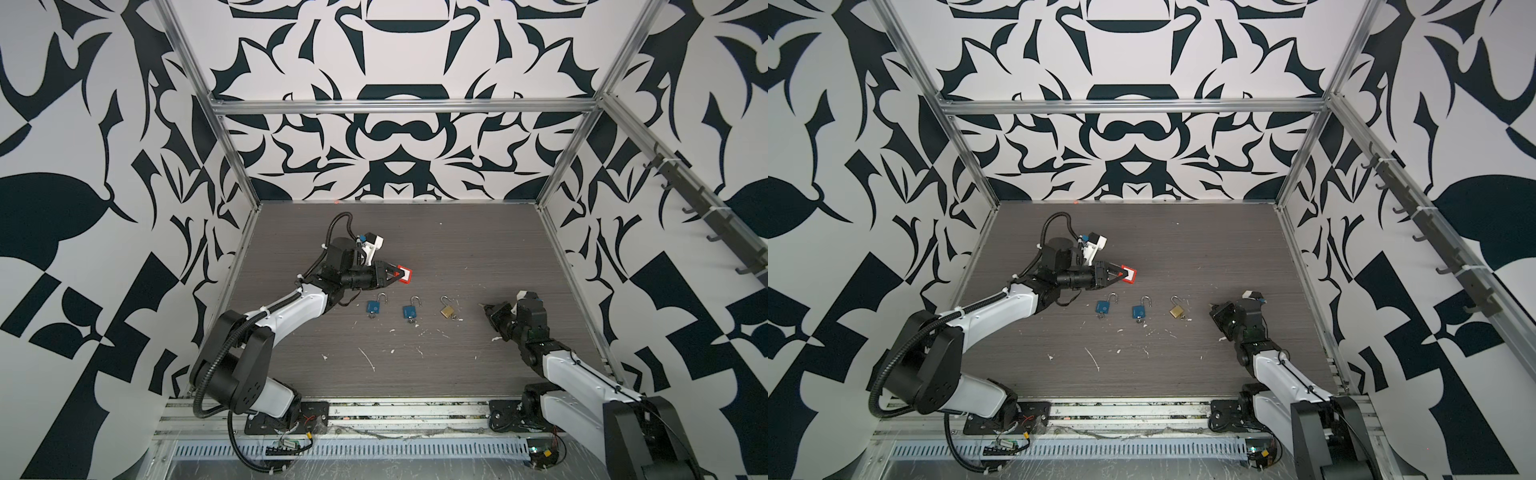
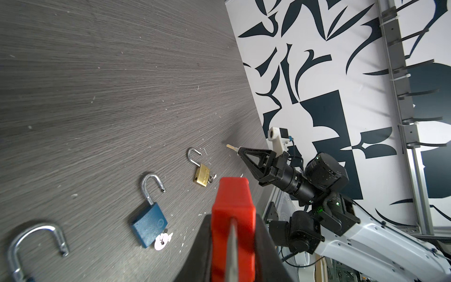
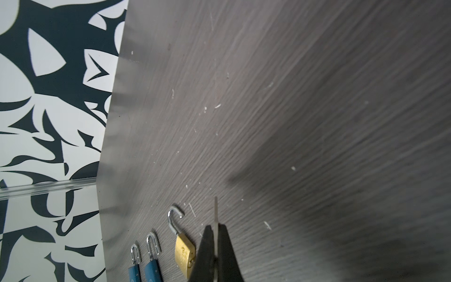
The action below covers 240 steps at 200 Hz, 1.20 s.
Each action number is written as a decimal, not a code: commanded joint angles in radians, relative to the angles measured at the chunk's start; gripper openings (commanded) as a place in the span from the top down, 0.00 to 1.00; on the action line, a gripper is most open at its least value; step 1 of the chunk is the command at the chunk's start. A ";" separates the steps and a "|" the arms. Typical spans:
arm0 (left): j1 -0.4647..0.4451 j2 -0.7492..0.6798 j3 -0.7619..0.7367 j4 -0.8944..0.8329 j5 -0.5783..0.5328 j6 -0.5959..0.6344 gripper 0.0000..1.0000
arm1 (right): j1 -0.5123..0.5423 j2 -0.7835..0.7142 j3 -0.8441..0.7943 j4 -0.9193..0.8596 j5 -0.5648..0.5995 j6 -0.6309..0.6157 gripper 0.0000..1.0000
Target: Lock with the key
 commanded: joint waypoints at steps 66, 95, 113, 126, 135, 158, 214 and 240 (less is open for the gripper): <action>-0.073 0.201 0.195 0.069 0.053 -0.013 1.00 | -0.001 0.199 0.002 0.308 0.100 0.016 1.00; -0.084 0.261 0.271 0.052 0.068 -0.016 1.00 | -0.001 0.293 0.016 0.418 0.119 0.001 1.00; -0.087 0.298 0.305 0.053 0.073 -0.016 1.00 | -0.001 0.395 0.043 0.477 0.101 0.016 1.00; -0.088 0.321 0.325 0.055 0.077 -0.016 1.00 | -0.001 0.479 0.056 0.534 0.080 0.042 1.00; -0.089 0.335 0.336 0.053 0.080 -0.016 1.00 | -0.001 0.531 0.051 0.589 0.075 0.067 1.00; -0.090 0.369 0.376 0.033 0.096 -0.007 1.00 | -0.001 0.588 0.034 0.641 0.094 0.116 1.00; -0.091 0.453 0.449 -0.008 0.120 0.016 1.00 | 0.000 0.383 0.133 0.232 0.145 -0.003 0.68; -0.091 0.455 0.452 -0.003 0.128 0.016 1.00 | 0.000 0.305 0.175 0.088 0.150 -0.043 0.62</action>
